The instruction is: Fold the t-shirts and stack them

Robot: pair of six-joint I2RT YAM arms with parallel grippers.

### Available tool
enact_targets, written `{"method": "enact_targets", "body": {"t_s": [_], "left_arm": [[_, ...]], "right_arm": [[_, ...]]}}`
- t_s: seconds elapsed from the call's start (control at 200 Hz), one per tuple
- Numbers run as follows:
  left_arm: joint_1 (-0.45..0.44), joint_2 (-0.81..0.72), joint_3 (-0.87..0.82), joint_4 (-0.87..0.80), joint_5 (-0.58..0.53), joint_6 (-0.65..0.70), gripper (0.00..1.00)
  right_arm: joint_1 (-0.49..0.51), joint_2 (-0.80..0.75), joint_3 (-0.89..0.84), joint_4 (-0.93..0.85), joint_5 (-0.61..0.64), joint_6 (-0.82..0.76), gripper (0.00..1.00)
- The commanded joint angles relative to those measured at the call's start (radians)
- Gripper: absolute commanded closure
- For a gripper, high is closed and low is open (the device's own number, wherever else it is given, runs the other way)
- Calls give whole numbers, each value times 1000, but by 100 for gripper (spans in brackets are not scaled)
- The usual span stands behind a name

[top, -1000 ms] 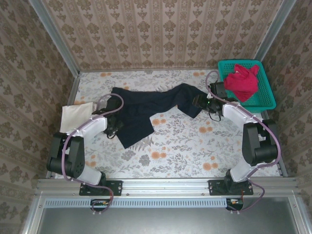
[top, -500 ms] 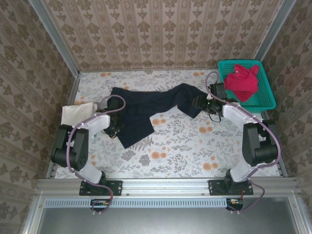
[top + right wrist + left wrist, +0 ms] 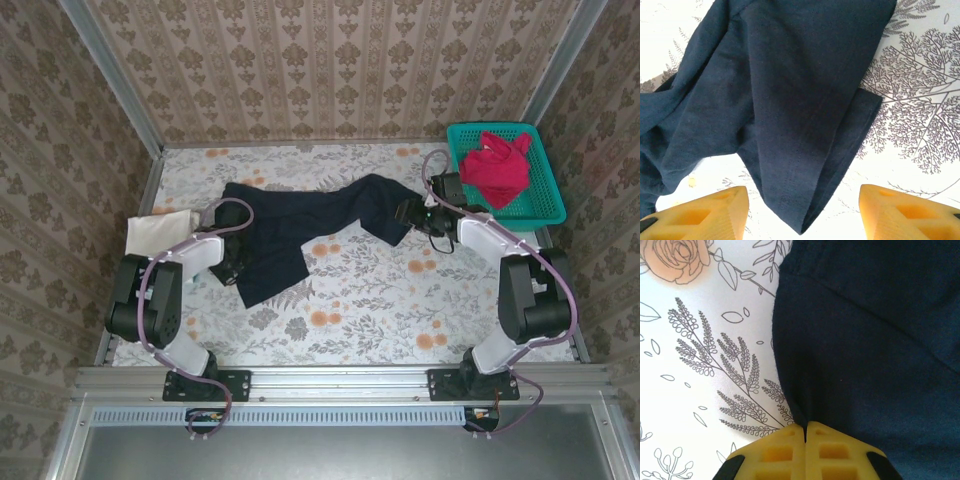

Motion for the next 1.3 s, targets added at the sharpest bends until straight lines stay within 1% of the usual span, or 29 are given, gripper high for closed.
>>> {"method": "enact_targets", "body": {"t_s": [0.0,0.08,0.2,0.295,0.375,0.43,0.485,0.55,0.715,0.85,0.97,1.11,1.295], "left_arm": [[7,37,-56,66,60,0,100],[10,13,-65,61,57,7,100],[12,3,-59,43,53,26,100],[16,1,-58,43,57,27,100],[18,-15,-64,46,62,22,100],[19,-30,-70,45,61,20,100],[22,-49,-77,44,59,21,100],[27,-78,-81,36,52,30,100],[53,-140,-93,10,38,56,100],[79,-171,-92,-10,44,81,100],[97,-205,-95,-24,45,99,100],[121,-237,-93,-45,49,120,100],[150,-260,-95,-54,53,147,100]], "right_arm": [[9,-32,-55,-10,23,-23,39],[36,-13,-80,19,1,-50,37],[88,44,-63,84,-23,-67,37],[102,113,-23,116,-28,-58,41],[102,175,19,111,-45,-53,48],[100,206,61,82,-64,-57,58],[101,204,90,50,-72,-62,79],[101,158,91,46,-71,-65,100],[101,-31,76,-3,-57,-68,100],[101,-161,83,-77,-64,-48,100],[101,-280,89,-134,-46,-14,100],[101,-347,111,-177,-36,4,100],[94,-357,152,-193,-16,20,100]]}}
